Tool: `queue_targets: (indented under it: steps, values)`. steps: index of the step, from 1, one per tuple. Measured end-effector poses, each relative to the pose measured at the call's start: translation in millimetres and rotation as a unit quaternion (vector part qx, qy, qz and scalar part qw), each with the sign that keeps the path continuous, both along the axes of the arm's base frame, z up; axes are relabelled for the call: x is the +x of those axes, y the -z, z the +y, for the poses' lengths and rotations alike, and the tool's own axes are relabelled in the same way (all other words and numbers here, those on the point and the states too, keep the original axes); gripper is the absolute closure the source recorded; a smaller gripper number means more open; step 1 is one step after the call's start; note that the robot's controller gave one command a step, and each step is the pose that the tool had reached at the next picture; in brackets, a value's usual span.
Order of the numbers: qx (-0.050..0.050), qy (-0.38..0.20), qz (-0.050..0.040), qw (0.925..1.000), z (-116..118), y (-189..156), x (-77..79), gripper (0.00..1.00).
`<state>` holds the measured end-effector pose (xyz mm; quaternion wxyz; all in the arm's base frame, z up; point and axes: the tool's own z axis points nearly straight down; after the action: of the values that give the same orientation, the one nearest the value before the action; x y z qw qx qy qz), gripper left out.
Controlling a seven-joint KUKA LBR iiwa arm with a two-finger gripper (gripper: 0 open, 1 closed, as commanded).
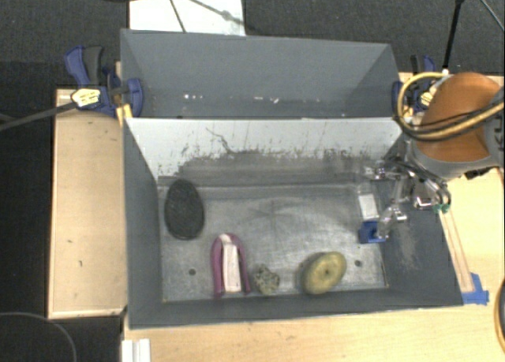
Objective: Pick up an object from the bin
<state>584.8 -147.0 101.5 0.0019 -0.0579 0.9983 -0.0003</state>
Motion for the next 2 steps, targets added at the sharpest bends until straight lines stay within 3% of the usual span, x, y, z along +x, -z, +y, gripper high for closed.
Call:
queue_targets:
  steps: [1,2]
  values:
    - [0.001,0.153,0.0003,0.9883,-2,0,-45.4,0.00]
    - [0.000,-0.005,-0.0017,1.0000,-1,31,-3.5,0.00]
